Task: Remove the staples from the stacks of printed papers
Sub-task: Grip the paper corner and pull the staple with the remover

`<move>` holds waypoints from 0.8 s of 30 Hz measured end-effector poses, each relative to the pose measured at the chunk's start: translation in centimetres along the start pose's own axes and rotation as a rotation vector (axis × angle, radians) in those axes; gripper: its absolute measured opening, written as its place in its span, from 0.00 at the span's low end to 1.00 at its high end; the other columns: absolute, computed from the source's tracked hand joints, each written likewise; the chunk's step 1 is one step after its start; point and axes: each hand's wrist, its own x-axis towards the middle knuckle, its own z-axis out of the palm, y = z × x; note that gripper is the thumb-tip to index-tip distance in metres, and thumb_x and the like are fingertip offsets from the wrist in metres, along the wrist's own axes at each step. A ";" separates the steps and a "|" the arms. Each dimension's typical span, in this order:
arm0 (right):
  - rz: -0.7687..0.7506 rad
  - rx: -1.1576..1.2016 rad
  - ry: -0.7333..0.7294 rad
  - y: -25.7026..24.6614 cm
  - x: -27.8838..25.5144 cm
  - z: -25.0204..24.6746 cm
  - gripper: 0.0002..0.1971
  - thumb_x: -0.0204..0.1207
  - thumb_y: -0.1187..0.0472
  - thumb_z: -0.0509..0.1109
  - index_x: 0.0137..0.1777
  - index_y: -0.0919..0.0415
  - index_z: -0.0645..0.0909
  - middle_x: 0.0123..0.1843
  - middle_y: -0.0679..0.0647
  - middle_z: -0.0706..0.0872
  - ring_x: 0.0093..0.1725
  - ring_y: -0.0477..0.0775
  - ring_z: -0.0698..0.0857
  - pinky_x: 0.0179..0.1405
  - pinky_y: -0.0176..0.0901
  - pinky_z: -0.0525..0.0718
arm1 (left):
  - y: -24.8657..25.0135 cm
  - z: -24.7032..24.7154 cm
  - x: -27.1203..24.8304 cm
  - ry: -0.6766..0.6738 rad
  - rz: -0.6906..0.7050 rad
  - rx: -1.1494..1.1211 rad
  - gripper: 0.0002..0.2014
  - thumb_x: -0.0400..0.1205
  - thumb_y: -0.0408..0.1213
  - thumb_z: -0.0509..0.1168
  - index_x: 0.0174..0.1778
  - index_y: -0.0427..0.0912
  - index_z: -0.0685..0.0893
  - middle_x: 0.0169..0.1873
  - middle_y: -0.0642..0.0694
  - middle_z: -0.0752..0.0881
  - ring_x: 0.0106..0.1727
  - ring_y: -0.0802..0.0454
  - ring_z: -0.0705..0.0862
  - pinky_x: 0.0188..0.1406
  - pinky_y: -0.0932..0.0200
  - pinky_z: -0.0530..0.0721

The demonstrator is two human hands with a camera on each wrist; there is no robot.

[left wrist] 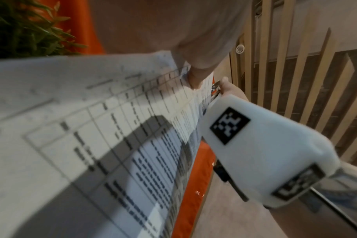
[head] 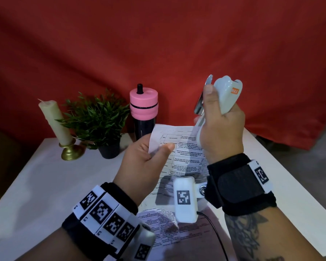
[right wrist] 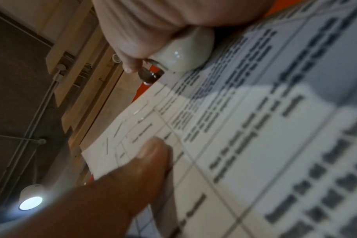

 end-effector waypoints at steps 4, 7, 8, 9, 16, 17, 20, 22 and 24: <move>0.000 0.048 -0.020 0.7 0.0 -0.3 0.16 0.80 0.49 0.69 0.30 0.51 0.80 0.26 0.47 0.82 0.29 0.51 0.82 0.31 0.43 0.82 | -0.3 -0.5 0.4 -0.121 -0.070 0.067 0.14 0.82 0.25 0.66 0.60 0.44 0.87 0.52 0.52 0.92 0.55 0.54 0.90 0.59 0.51 0.87; 0.045 0.113 -0.033 1.2 -0.2 -0.8 0.17 0.75 0.42 0.68 0.39 0.57 0.81 0.33 0.57 0.85 0.34 0.54 0.85 0.35 0.46 0.84 | -0.9 -1.0 0.7 -0.093 -0.030 0.087 0.15 0.81 0.20 0.64 0.54 0.40 0.90 0.49 0.38 0.92 0.45 0.55 0.90 0.50 0.61 0.86; 0.040 0.128 -0.019 1.4 -0.2 -1.1 0.20 0.72 0.39 0.68 0.40 0.58 0.81 0.34 0.58 0.85 0.34 0.56 0.85 0.36 0.47 0.83 | -1.0 -1.1 0.7 -0.064 0.008 0.018 0.14 0.79 0.16 0.64 0.51 0.34 0.90 0.48 0.35 0.91 0.45 0.54 0.90 0.50 0.60 0.86; 0.021 0.135 0.006 1.4 -0.2 -1.4 0.20 0.71 0.38 0.67 0.40 0.56 0.80 0.33 0.55 0.85 0.34 0.55 0.85 0.36 0.46 0.83 | -1.2 -1.3 0.8 -0.031 0.043 -0.080 0.12 0.76 0.13 0.65 0.49 0.28 0.89 0.49 0.34 0.91 0.49 0.49 0.90 0.54 0.56 0.86; -0.176 0.076 0.102 1.6 -1.1 -2.7 0.21 0.73 0.34 0.64 0.38 0.53 0.73 0.24 0.40 0.77 0.26 0.43 0.78 0.30 0.36 0.75 | -1.3 -2.1 0.4 0.066 0.310 0.153 0.23 0.69 0.07 0.63 0.35 0.42 0.89 0.56 0.48 0.89 0.59 0.54 0.86 0.57 0.61 0.83; -0.184 0.069 0.105 1.8 -1.2 -2.7 0.26 0.71 0.29 0.65 0.37 0.54 0.73 0.24 0.48 0.76 0.26 0.48 0.77 0.30 0.38 0.74 | -1.3 -2.1 0.4 0.060 0.335 0.165 0.21 0.69 0.09 0.63 0.35 0.41 0.89 0.57 0.47 0.88 0.59 0.54 0.86 0.57 0.61 0.83; -0.187 0.060 0.098 2.4 -1.3 -3.0 0.38 0.66 0.22 0.64 0.35 0.63 0.74 0.25 0.56 0.76 0.26 0.54 0.75 0.29 0.41 0.73 | -1.4 -2.2 0.4 0.049 0.364 0.212 0.21 0.69 0.09 0.63 0.35 0.42 0.88 0.58 0.48 0.87 0.59 0.55 0.86 0.57 0.61 0.83; -0.188 0.067 0.089 2.5 -1.3 -3.1 0.40 0.65 0.22 0.64 0.37 0.67 0.75 0.26 0.58 0.77 0.26 0.56 0.76 0.29 0.42 0.74 | -1.4 -2.2 0.4 0.045 0.364 0.225 0.23 0.68 0.08 0.63 0.35 0.43 0.88 0.57 0.50 0.88 0.60 0.55 0.86 0.58 0.60 0.83; -0.196 0.066 0.085 2.4 -1.4 -3.1 0.36 0.68 0.25 0.65 0.38 0.64 0.74 0.25 0.54 0.77 0.27 0.52 0.77 0.30 0.40 0.74 | -1.4 -2.2 0.3 0.044 0.348 0.207 0.22 0.68 0.09 0.62 0.34 0.43 0.88 0.56 0.51 0.88 0.59 0.55 0.86 0.58 0.59 0.83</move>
